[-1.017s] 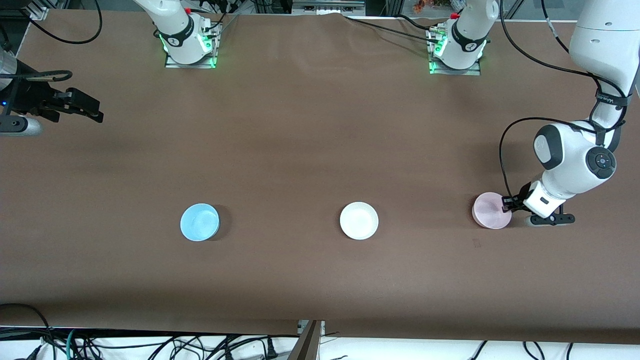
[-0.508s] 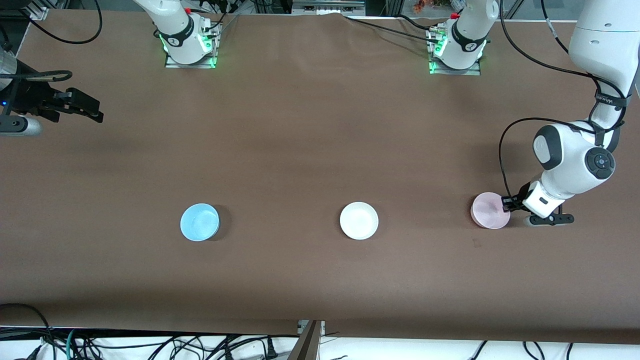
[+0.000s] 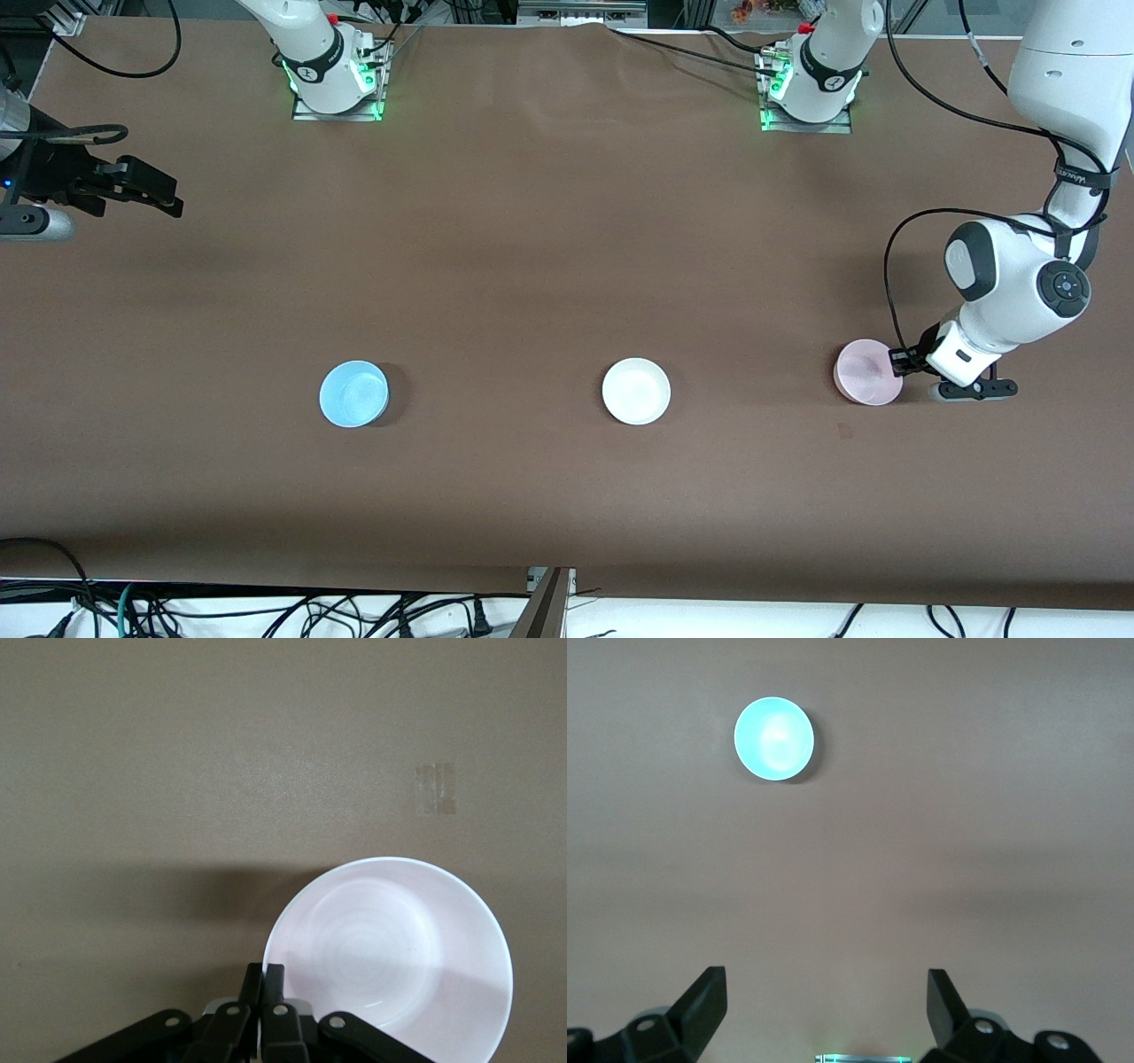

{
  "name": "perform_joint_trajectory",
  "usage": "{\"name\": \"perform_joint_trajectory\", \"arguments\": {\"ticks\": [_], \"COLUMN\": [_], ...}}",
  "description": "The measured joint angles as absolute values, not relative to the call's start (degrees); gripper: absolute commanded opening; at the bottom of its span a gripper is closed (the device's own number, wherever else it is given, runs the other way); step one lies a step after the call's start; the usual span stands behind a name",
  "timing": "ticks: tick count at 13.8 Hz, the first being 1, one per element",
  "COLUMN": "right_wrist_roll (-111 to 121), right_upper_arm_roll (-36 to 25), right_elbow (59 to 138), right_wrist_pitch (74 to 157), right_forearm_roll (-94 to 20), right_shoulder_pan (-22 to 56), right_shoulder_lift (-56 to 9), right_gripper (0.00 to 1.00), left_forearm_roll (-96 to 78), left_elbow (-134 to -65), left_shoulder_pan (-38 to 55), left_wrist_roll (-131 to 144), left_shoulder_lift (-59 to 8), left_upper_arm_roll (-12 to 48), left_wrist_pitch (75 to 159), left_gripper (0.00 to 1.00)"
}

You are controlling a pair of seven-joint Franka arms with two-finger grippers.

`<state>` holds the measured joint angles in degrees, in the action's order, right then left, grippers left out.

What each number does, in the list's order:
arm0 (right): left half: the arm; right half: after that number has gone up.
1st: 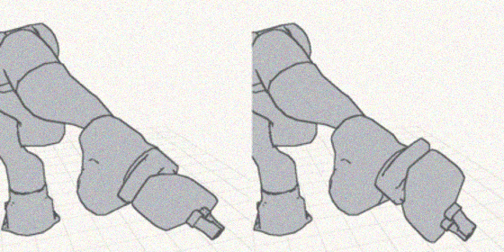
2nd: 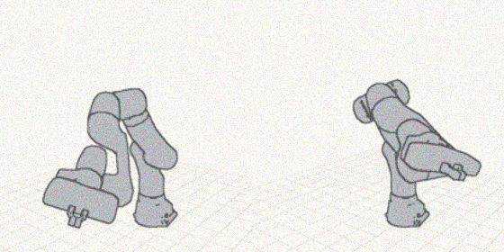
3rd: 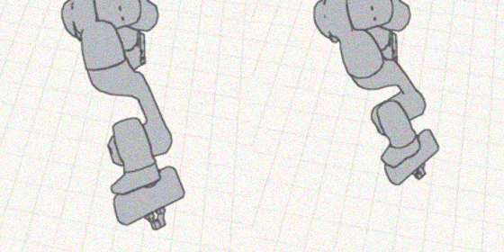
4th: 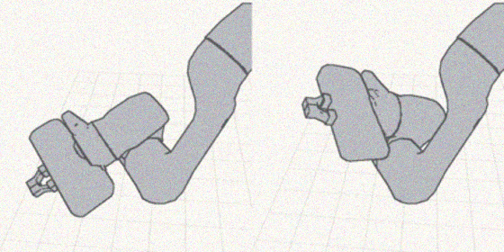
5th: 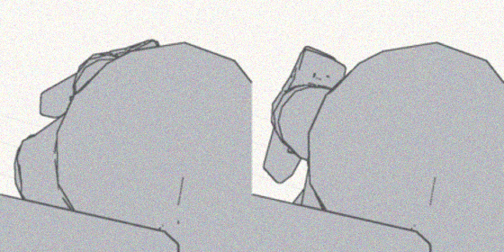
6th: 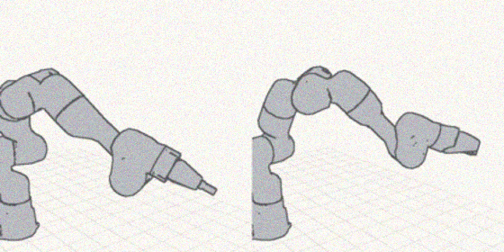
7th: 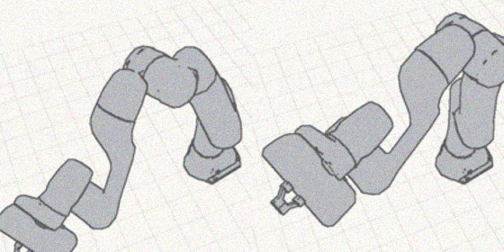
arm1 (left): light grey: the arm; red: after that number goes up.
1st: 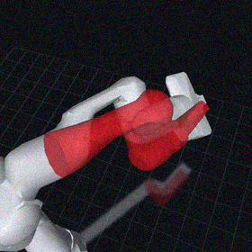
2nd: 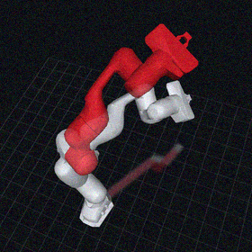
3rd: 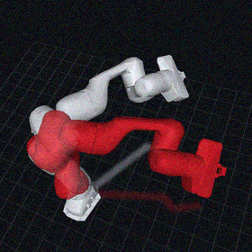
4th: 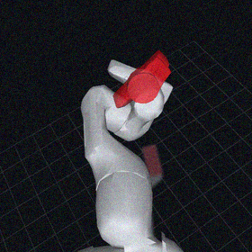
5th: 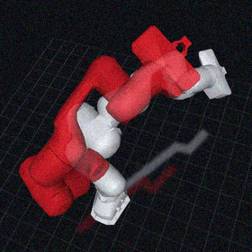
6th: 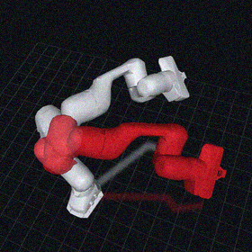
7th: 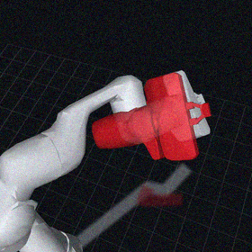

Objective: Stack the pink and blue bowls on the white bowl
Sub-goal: 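Close the left gripper on the pink bowl's rim, then carry the pink bowl with the left gripper over the white bowl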

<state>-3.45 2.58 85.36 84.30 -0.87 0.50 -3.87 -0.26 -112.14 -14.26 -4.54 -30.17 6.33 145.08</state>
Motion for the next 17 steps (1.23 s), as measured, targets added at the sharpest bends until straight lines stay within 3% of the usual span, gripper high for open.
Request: {"name": "perform_joint_trajectory", "arguments": {"ticks": [5, 13, 17], "right_wrist_roll": [-3.45, -3.45, -3.45], "right_upper_arm_roll": [2.58, 2.57, 2.56], "right_elbow": [85.37, 85.36, 85.37], "right_wrist_pitch": [84.3, 84.3, 84.3], "right_forearm_roll": [-0.87, -0.85, -0.84], "right_shoulder_pan": [0.5, 0.49, 0.49], "right_shoulder_lift": [-3.87, -3.87, -3.87], "right_gripper": [1.0, 1.0, 1.0], "left_forearm_roll": [-0.27, -0.27, -0.27], "left_elbow": [-111.0, -108.3, -107.27], "left_shoulder_pan": [-14.22, -13.64, -8.18], "left_wrist_roll": [-3.28, 14.91, 26.79], "left_shoulder_lift": [-30.07, -29.81, -29.77], "left_upper_arm_roll": [7.11, 16.84, 18.34], "left_wrist_pitch": [145.13, 145.15, 145.15], "left_gripper": [0.0, 0.0, 0.0]}}
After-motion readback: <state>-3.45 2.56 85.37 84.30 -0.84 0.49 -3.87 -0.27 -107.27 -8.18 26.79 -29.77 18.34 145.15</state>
